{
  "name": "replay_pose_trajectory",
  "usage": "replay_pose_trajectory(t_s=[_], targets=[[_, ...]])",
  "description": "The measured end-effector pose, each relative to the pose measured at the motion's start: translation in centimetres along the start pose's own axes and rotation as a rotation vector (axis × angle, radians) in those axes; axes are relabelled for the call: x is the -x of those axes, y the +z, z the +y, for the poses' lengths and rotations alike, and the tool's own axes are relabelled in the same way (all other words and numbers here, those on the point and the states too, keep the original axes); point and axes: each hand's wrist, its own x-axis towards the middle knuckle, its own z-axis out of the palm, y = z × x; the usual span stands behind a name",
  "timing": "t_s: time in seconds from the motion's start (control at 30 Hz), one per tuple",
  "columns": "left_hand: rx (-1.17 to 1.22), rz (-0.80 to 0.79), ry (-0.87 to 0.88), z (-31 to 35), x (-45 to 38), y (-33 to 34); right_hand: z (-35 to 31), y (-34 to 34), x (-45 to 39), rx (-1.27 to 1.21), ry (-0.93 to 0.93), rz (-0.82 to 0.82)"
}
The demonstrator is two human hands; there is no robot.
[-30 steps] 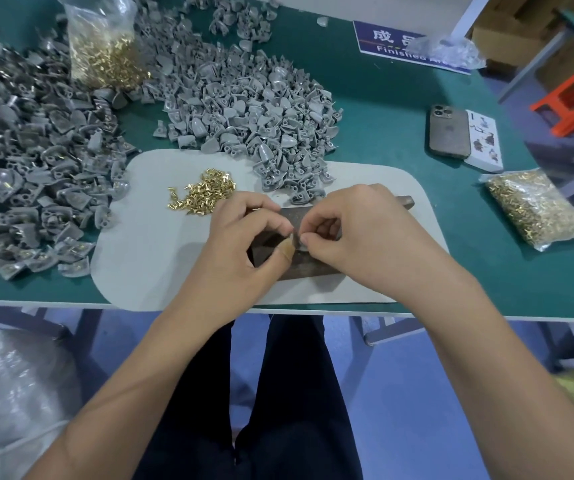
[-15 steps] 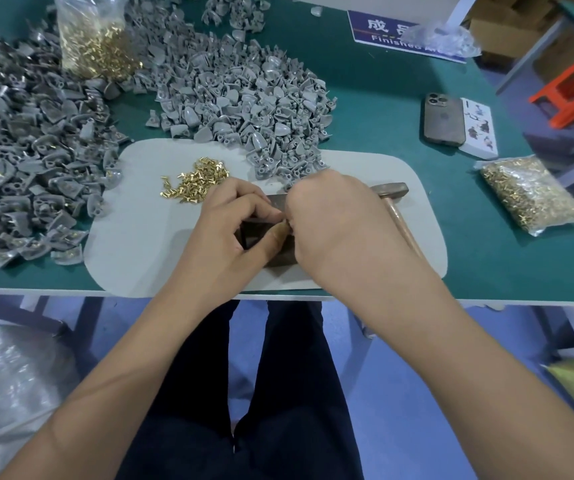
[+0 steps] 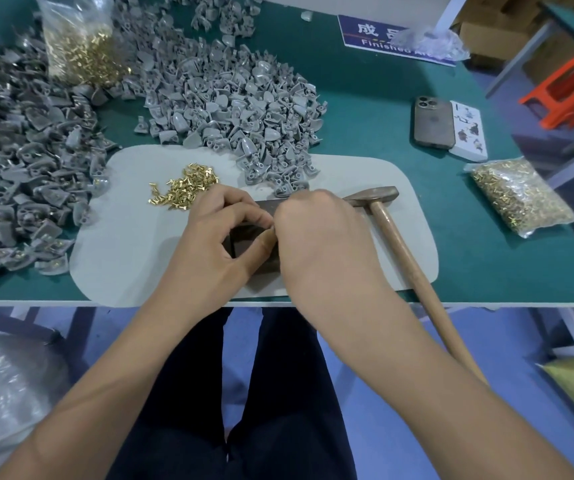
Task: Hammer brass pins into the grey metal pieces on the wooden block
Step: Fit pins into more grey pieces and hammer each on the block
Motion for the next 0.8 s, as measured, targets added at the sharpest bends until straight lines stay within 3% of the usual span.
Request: replay_pose_trajectory(t_s=[0.27, 0.43, 0.57, 0.63, 0.7, 0.73, 0.8], targets=[[-0.039, -0.007, -0.003, 0.2, 0.1, -0.1, 1.9, 0.3, -0.5, -0.117, 0.023, -0.037], [-0.06, 0.012, 0.015, 0.1, 0.0, -0.2, 2.3, 2.0, 0.0, -0.197, -0.047, 0.103], [-0.05, 0.016, 0.017, -0.1, 0.1, -0.1, 3.7, 3.1, 0.6, -0.418, -0.093, 0.219], [-0.051, 0.018, 0.02, -0.1, 0.2, -0.1, 5.4, 2.8, 1.0, -0.537, -0.018, 0.366], [-0.075, 0.013, 0.021, 0.0, 0.3, 0.1, 8.1, 2.8, 1.2, -0.465, 0.136, 0.509], [-0.088, 0.01, 0.022, 0.0, 0.4, 0.1, 9.6, 3.0, 1.2, -0.362, 0.225, 0.504], [-0.094, 0.007, 0.021, 0.0, 0.4, 0.1, 11.5, 4.0, 1.5, -0.131, 0.383, 0.318]])
